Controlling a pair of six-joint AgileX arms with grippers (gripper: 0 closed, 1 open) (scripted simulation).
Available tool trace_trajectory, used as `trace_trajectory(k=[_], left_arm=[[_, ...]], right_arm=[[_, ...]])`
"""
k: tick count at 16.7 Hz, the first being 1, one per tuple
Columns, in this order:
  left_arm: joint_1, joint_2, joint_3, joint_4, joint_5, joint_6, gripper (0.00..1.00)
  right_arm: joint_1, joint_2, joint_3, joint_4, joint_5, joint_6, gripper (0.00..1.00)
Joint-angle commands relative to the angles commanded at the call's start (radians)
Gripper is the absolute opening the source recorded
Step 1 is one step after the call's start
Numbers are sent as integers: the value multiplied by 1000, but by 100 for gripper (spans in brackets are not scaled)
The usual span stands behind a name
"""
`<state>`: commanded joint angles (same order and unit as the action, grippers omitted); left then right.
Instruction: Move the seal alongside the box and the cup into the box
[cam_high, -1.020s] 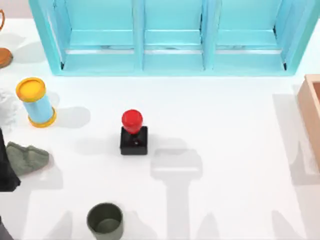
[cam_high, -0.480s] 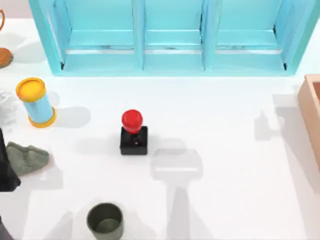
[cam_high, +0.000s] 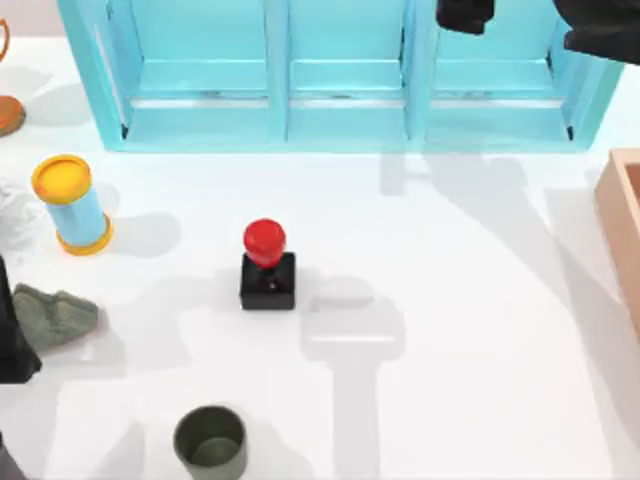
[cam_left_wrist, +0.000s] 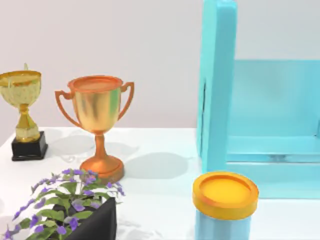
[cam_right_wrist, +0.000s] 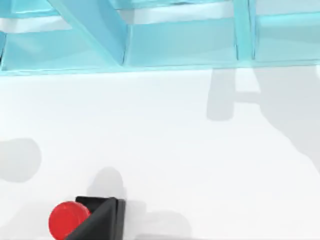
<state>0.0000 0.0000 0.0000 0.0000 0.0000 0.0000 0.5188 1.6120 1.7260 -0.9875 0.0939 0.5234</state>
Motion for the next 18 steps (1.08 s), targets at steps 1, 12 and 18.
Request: trace_trajectory(k=[1,12,18], left_arm=[[0,0,0,0,0,0,100],[0,0,0,0,0,0,100],[0,0,0,0,0,0,100]], right_arm=[[32,102,109,-62,6,33,100],[306,972,1053,-591,62,315,100],[341,1084,1174,-659,69,352,100]])
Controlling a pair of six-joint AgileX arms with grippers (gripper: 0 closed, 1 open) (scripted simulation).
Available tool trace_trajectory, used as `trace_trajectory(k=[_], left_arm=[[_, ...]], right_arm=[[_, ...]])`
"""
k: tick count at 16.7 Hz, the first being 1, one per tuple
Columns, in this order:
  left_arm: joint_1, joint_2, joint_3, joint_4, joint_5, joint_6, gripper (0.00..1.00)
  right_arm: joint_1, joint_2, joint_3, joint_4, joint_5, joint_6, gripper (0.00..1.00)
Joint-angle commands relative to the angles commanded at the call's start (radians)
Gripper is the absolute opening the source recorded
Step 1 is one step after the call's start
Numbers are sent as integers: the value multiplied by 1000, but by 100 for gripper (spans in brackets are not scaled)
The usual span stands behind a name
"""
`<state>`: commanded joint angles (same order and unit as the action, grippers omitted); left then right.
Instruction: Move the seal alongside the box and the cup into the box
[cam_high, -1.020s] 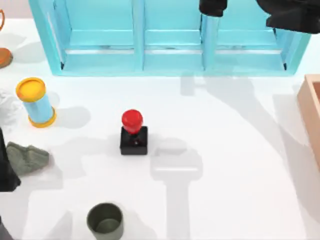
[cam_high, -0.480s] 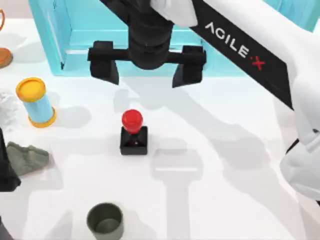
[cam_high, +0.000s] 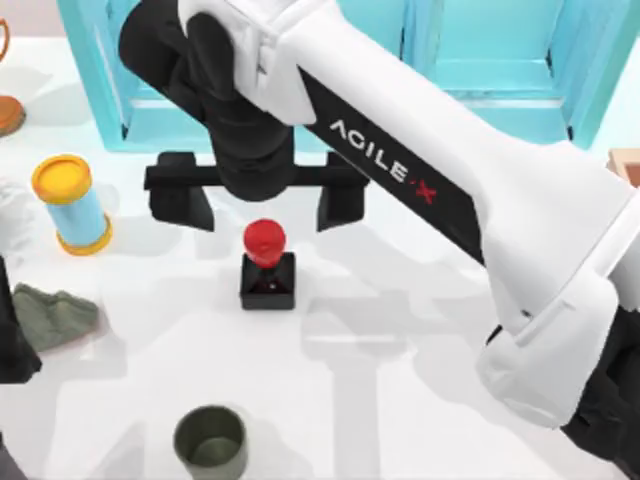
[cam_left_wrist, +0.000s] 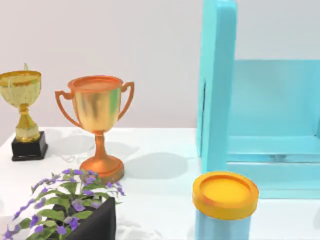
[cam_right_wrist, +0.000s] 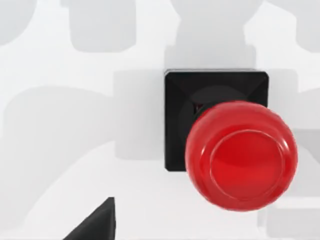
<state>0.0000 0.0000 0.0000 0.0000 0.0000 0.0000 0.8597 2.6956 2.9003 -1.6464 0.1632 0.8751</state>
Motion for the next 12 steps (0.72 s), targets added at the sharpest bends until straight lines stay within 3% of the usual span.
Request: trace_trajectory(k=[6,12], left_arm=[[0,0,0,0,0,0,100],[0,0,0,0,0,0,100]], right_arm=[[-5,38,37,-7,0,-3,100],[-14,272,354,-75,2,-13,100]])
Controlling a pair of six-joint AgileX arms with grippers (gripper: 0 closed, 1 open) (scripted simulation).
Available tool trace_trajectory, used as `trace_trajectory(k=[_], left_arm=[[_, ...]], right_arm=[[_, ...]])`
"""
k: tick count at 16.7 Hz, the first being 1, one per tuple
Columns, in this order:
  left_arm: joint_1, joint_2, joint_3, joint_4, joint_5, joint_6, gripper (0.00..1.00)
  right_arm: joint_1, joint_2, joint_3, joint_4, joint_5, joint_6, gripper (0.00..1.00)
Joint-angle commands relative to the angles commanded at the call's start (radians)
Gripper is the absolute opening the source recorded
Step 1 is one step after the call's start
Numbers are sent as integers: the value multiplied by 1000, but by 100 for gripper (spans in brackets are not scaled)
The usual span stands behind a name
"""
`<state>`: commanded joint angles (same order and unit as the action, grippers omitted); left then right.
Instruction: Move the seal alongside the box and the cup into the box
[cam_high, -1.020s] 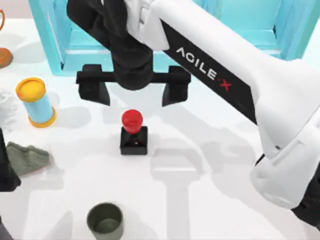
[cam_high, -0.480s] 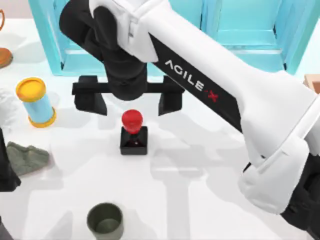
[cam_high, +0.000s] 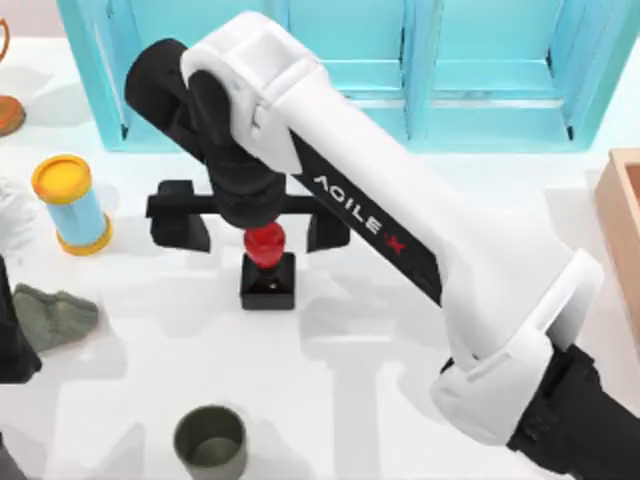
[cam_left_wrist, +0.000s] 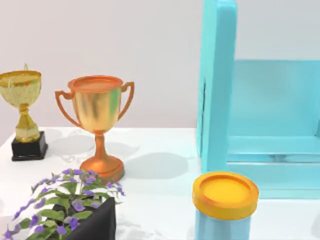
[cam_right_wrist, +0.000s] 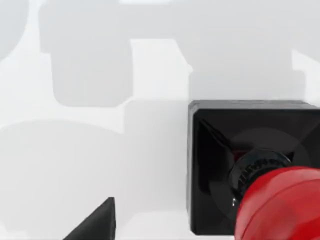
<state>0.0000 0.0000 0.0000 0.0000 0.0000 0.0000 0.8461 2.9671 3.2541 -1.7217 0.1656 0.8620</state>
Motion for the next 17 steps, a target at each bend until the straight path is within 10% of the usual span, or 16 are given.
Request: trace_trajectory(k=[9,17], left_arm=[[0,0,0,0,0,0,100],[0,0,0,0,0,0,100]], right_arm=[[-10,128,155,-32,1,-9,100],[-10,128,155,-32,1,-9,40]])
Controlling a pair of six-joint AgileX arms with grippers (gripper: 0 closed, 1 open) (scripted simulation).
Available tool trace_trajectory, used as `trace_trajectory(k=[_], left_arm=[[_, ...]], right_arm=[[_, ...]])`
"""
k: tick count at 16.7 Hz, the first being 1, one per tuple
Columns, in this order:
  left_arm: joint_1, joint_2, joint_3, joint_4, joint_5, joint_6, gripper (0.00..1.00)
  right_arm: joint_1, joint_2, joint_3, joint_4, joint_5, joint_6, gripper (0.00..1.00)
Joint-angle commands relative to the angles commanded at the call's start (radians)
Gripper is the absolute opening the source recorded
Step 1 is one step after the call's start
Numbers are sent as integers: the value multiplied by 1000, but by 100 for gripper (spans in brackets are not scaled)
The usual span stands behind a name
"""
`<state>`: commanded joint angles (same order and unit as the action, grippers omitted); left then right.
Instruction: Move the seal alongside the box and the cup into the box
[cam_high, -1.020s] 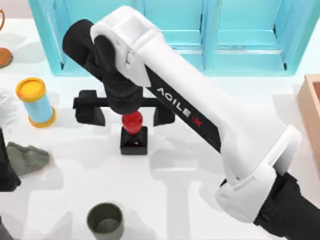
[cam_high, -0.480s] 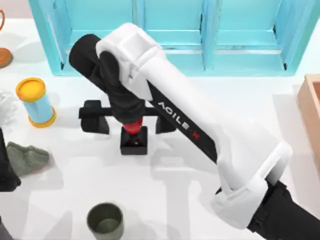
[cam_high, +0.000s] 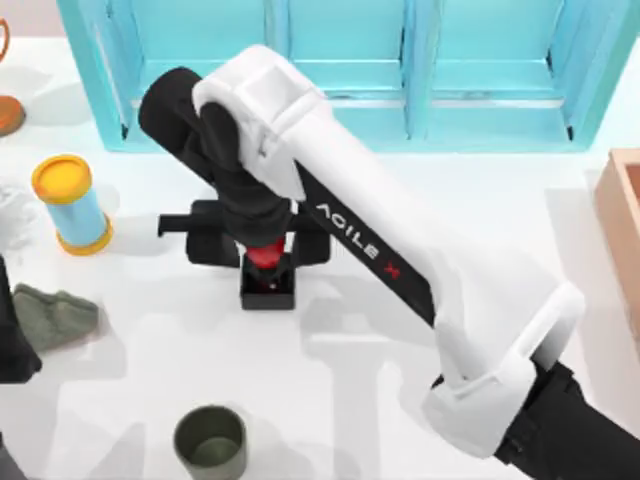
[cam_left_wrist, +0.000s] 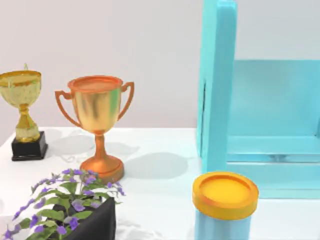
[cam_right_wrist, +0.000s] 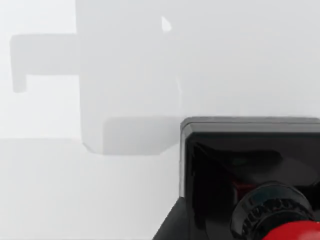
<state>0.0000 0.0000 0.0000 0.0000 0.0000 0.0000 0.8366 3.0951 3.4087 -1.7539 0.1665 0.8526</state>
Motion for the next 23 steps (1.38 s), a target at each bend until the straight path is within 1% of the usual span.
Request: trace_trajectory(k=[5,6,15,17,20,23], left_arm=[[0,0,0,0,0,0,100],[0,0,0,0,0,0,100],[0,0,0,0,0,0,100],[0,0,0,0,0,0,100],[0,0,0,0,0,0,100],[0,0,0,0,0,0,100]], right_arm=[[0,0,0,0,0,0,2],[0,0,0,0,0,0,0],[3,-2,-2,1,0,1,0],[-1,-29,-35,15,-1,-4,0],[-16,-128,-165,65,-5,-22,0],[-39,-275,-384,140,-11,-48,0]])
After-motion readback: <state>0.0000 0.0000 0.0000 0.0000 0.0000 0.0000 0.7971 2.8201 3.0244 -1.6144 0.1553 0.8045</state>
